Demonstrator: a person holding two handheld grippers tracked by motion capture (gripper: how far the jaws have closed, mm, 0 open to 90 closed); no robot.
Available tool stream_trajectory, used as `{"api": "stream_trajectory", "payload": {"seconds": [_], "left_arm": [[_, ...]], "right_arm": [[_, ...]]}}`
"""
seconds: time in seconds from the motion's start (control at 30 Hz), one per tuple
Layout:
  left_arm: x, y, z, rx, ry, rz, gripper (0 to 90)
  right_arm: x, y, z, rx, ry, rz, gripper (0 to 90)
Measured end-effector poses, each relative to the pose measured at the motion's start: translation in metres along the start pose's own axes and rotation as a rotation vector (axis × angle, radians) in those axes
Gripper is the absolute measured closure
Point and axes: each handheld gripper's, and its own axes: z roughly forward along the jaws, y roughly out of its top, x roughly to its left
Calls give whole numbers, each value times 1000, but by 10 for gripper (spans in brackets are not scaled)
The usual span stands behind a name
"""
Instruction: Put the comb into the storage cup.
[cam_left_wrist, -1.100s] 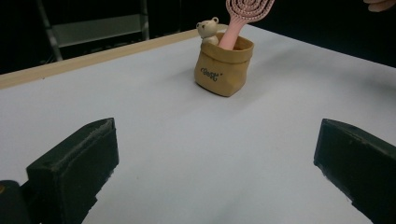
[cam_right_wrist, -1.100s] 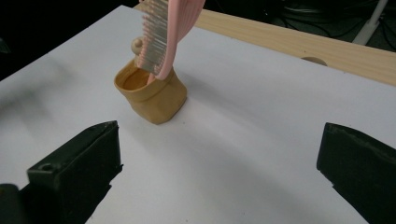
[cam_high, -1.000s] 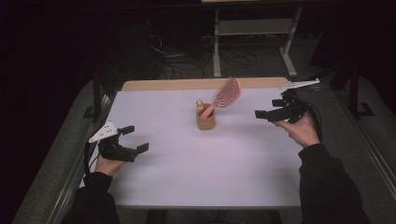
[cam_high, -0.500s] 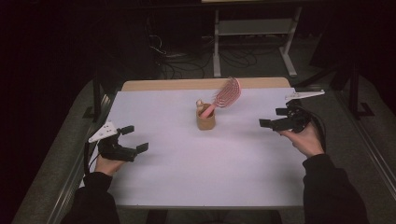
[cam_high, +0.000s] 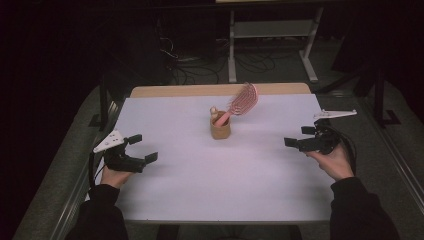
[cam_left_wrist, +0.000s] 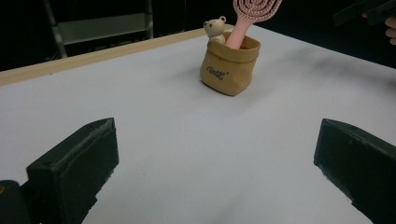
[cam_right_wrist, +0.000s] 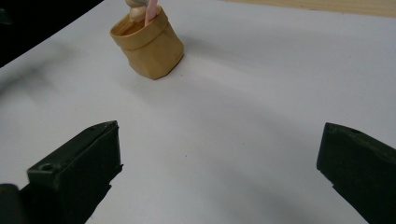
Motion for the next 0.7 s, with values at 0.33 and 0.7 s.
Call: {"api": "stream_trajectory", "payload": {"seconds": [0.33,0.7], "left_arm": [[1,-4,-2,1,10,-7,0],[4,-9,-5,8,24,-22,0]], "right_arm": [[2,-23,-7,-8,3,-5,0],[8,-46,-10,-11,-1,-35,0]]}}
